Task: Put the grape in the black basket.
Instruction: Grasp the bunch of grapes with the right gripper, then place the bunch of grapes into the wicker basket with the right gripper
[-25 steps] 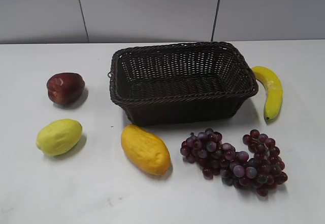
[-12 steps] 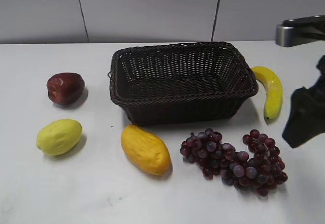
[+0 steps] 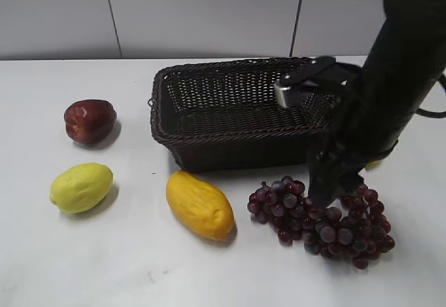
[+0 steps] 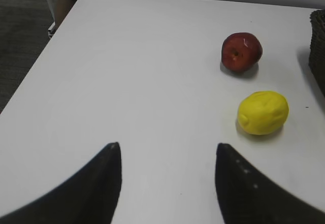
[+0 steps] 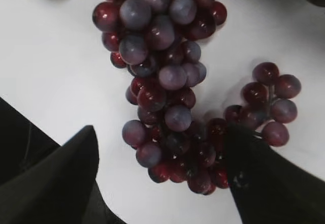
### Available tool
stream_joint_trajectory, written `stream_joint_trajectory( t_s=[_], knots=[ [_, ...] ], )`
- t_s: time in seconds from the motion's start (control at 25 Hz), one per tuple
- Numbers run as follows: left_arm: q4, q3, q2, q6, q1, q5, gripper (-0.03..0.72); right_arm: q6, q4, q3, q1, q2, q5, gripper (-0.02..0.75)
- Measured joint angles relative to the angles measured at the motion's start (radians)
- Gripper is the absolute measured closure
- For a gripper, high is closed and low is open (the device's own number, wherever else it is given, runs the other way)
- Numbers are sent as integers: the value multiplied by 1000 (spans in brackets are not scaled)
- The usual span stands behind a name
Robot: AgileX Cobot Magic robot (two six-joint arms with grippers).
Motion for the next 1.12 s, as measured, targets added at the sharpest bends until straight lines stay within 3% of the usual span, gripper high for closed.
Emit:
stream_joint_trajectory(
  t_s=[0.2, 0.36, 0.44, 0.56, 0.64, 0.88, 1.12],
  knots=[
    [0, 0, 0, 0, 0, 0, 136, -1, -4, 0, 0, 133, -21, 168],
    [0, 0, 0, 0, 0, 0, 136, -1, -11, 0, 0, 207, -45, 222],
    [0, 0, 0, 0, 0, 0, 136, -1, -11, 0, 0, 225, -48, 288],
    [0, 0, 0, 0, 0, 0, 136, -1, -10, -5, 0, 226, -32, 514],
    [0, 0, 0, 0, 0, 0, 136, -1, -10, -7, 0, 219, -9, 587],
    [0, 0, 0, 0, 0, 0, 136, -1, 4, -6, 0, 101, 114, 608],
    [0, 0, 0, 0, 0, 0, 136, 0, 5, -41, 0, -161, 138, 617]
  ],
)
